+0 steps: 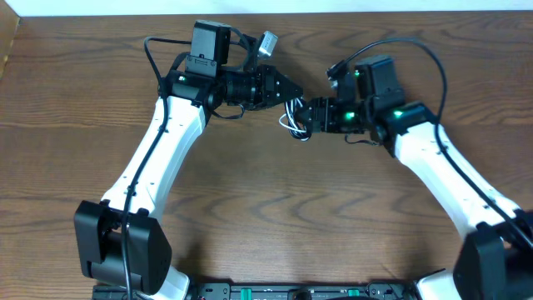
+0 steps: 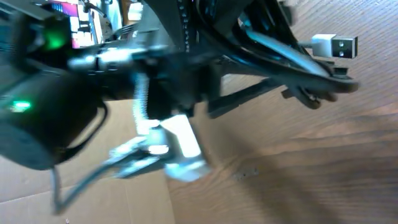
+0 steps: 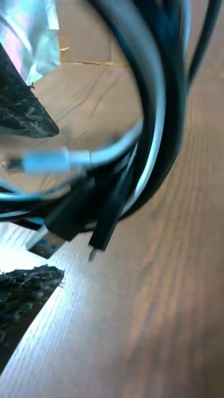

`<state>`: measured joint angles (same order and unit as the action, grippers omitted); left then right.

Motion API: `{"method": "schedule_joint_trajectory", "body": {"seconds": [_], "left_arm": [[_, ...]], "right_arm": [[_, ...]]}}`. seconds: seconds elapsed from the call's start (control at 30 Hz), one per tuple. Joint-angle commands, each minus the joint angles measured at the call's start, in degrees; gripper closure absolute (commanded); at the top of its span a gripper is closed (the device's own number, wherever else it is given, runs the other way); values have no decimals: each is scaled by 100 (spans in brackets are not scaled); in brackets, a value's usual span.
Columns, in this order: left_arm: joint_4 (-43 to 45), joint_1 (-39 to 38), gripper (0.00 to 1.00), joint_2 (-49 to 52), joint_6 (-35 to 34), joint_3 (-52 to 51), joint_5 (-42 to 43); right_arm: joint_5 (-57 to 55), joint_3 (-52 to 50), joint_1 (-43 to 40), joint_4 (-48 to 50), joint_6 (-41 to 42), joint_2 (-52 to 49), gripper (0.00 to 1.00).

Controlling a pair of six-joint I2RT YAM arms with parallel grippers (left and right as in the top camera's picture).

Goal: Untangle cables

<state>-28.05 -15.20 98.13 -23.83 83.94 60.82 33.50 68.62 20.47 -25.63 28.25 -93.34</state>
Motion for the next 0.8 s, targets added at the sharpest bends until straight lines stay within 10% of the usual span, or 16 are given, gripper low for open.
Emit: {"method": "schedule_joint_trajectory", "body": {"seconds": [0.0, 0.77], "left_arm": [[33, 9, 92, -116, -66, 68, 155], [1921, 632, 93, -361, -1668, 68, 1123]], "right_arm": [[-111, 96, 164, -22, 595, -369, 36], [-1864, -22, 190, -737, 741, -1180, 32]]}}
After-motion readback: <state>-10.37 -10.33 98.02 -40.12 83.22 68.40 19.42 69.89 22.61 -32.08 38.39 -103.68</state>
